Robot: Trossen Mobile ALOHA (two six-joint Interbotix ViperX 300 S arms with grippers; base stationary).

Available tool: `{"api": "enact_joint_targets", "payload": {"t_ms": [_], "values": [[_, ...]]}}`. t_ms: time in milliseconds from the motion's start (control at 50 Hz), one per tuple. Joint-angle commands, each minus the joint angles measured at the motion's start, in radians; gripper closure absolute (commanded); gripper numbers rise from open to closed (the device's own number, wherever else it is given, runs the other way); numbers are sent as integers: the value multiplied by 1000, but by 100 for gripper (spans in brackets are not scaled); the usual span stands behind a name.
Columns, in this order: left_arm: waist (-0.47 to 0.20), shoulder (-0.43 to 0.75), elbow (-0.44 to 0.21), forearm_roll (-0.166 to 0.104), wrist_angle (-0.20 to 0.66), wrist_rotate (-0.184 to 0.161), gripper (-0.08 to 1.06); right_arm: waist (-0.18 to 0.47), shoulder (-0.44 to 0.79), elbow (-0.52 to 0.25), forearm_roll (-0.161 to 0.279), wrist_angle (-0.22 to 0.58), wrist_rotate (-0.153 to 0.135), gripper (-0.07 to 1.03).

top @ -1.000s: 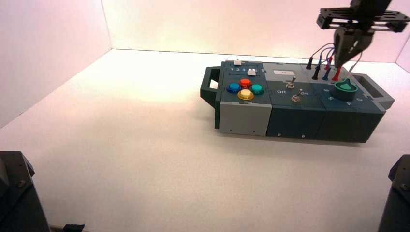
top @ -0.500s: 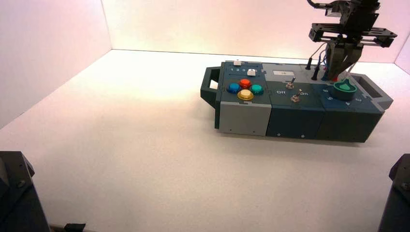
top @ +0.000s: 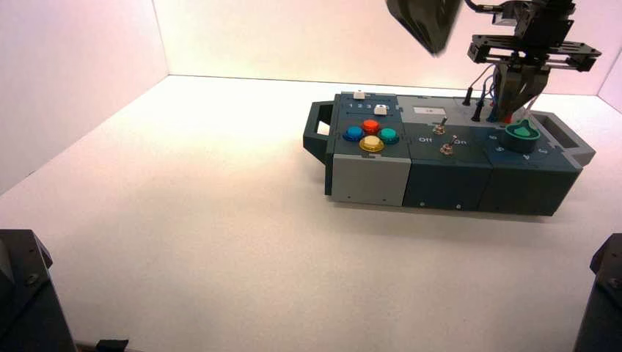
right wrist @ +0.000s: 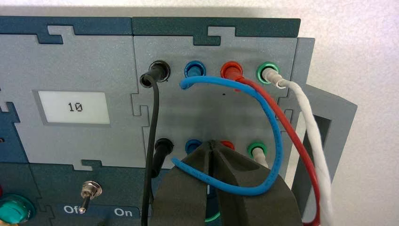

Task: Flip the top switch off with the left gripper.

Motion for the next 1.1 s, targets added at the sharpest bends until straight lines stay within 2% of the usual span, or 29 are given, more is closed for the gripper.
{"api": "enact_joint_targets", "payload": {"t_ms": [20, 260, 640, 980, 1100], "values": [[-2, 26, -77, 3, 37, 40, 100, 12, 31, 14, 6, -2, -3, 99], [0, 110, -164, 14, 75, 117, 100, 14, 15, 14, 18, -3, -11, 99], [23, 235, -279, 15, 77, 201, 100, 12, 14, 14, 28, -3, -20, 99], [49, 298, -344, 15, 75, 249, 100, 14, 14, 12, 32, -3, -23, 99], [49, 318, -357, 12, 75, 253, 100, 12, 14, 3, 31, -3, -23, 99]]}}
